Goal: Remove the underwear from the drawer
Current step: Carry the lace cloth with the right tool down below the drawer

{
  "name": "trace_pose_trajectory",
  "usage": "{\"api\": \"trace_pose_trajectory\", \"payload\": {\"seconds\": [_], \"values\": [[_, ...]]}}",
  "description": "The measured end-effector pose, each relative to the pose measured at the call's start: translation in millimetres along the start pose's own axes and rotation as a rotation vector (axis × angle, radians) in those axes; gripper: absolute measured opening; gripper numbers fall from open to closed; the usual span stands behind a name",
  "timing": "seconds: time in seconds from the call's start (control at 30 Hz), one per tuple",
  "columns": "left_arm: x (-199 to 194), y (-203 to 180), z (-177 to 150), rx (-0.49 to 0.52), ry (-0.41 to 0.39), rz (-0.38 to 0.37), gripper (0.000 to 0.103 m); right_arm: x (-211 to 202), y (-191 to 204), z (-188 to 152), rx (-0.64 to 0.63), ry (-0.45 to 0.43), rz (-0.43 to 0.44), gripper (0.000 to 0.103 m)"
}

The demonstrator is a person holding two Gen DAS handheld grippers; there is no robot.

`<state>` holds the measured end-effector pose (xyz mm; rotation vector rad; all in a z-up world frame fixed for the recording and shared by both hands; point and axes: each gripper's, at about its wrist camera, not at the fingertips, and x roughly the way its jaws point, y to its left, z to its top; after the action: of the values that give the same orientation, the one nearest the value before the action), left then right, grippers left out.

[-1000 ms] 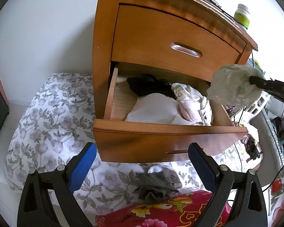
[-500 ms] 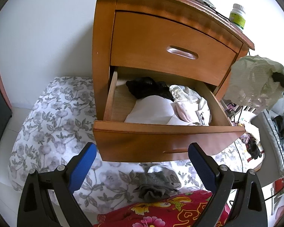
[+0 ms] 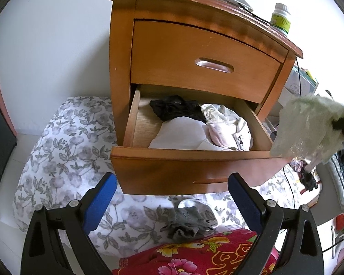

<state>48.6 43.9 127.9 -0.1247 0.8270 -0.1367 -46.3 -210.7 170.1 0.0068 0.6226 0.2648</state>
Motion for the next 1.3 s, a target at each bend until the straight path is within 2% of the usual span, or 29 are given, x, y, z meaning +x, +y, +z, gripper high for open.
{"api": "trace_pose_trajectory", "payload": {"seconds": [0.4,0.63,0.9,1.3], "values": [[-1.2,-8.2,-4.1,0.017,0.012,0.003,0.098,28.0,-2.0,-44.1,0.038,0.13,-0.003,0.016],[2.5,-9.5,-6.9,0.029,0.02,-0.003,0.098,73.7,0.1,-80.0,0.066,0.29,0.019,0.016],[11.1,-7.6,-9.3,0.031,0.045,-0.002,0.098,124.5,2.1,-112.0,0.088,0.439,-0.004,0.016],[26.8,-7.8,-12.4,0.045,0.086,-0.001,0.098,169.2,2.3,-131.2,0.091,0.542,-0.048,0.016]]}}
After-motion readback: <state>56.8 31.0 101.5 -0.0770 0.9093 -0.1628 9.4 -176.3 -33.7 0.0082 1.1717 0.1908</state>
